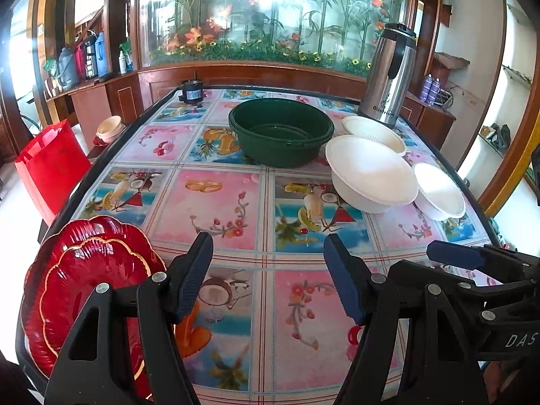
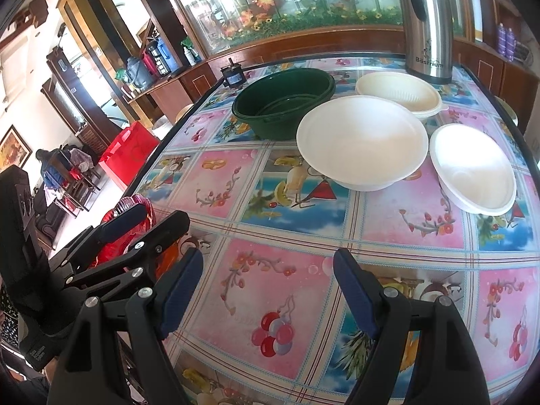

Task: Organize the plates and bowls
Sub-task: 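Move the right gripper toward the white plates beside the green basin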

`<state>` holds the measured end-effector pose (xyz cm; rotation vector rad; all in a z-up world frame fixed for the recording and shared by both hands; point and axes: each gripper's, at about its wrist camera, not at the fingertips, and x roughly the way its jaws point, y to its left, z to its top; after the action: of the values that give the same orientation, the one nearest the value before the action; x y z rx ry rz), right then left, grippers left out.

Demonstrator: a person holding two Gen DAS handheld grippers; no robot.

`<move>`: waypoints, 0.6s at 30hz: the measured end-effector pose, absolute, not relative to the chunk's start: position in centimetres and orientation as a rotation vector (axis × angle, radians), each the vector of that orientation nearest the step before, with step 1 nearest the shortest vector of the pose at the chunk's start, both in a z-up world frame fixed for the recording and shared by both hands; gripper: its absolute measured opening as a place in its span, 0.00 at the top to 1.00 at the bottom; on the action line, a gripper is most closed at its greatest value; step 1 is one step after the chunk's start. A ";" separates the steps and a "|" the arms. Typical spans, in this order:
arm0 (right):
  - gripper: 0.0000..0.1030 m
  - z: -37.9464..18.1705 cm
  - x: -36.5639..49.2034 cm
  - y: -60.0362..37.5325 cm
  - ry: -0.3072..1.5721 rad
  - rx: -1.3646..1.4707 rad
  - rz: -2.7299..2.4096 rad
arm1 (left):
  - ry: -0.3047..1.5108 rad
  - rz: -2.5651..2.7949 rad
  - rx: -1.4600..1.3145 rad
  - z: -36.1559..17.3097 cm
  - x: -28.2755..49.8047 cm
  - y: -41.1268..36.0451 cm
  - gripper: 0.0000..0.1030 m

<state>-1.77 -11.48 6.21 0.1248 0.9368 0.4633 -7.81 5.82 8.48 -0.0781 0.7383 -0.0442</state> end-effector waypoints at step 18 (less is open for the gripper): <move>0.23 6.7 0.1 -10.9 0.934 0.097 0.468 | 0.743 -0.030 -0.064 9.0 -6.4 6.1 0.33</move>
<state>0.08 -10.89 6.74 0.0972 0.9335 0.4685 -6.39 6.07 9.02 -0.0640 0.7430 -0.0298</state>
